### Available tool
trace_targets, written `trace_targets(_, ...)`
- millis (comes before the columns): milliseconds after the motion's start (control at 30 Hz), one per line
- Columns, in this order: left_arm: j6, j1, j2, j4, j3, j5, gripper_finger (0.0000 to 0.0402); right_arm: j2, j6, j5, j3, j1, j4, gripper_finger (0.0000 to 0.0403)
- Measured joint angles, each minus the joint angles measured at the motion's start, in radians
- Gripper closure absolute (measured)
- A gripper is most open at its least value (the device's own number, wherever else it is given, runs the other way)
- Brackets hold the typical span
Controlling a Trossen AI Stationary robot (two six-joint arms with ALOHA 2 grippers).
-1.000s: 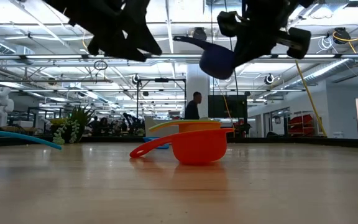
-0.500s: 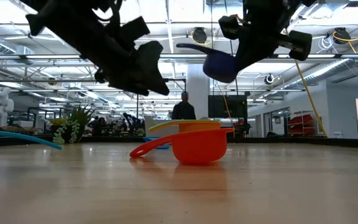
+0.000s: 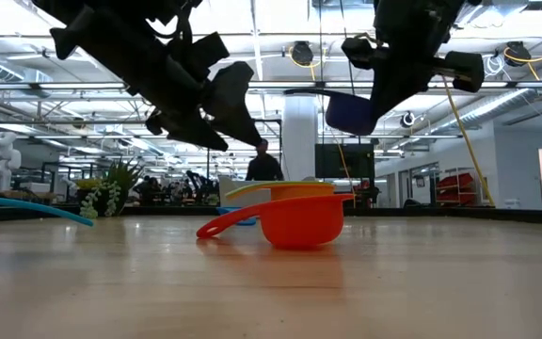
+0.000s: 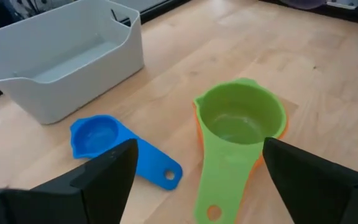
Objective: Nest measuring cups in basket
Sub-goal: Stack the purple measuring cup into the green measuring cup
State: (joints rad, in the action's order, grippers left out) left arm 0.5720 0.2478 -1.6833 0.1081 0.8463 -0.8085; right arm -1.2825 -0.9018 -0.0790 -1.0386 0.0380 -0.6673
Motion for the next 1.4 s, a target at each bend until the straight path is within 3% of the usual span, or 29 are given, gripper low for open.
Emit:
trace_targets(233,0.008,0.001,-0.020,0.020,0.000,0.008,0.0016,0.012,0.001,-0.002,0.000,0.000,-0.005,0.0403)
trace_targets(500,-0.104,-0.003,-0.132,0.080,0.000,0.024,0.0014,0.016,0.027,0.001,0.000,0.000,-0.024,0.0403)
trace_targets(767,-0.150,-0.007,-0.125,0.073,0.000,0.005,0.0014,0.016,0.028,0.001,0.027,-0.002,-0.030,0.0403)
trace_targets(967,-0.141,-0.041,-0.124,0.071,-0.003,0.142,0.0014,0.017,0.012,0.001,0.057,-0.002,0.007,0.0403)
trace_targets(1133,-0.125,-0.062,-0.124,0.069,-0.003,0.165,0.0038,0.017,-0.007,0.001,0.057,-0.011,0.060,0.0403)
trace_targets(1400,-0.111,-0.074,-0.124,0.036,-0.003,0.245,0.0110,0.017,-0.007,-0.002,0.057,-0.058,0.164,0.0403)
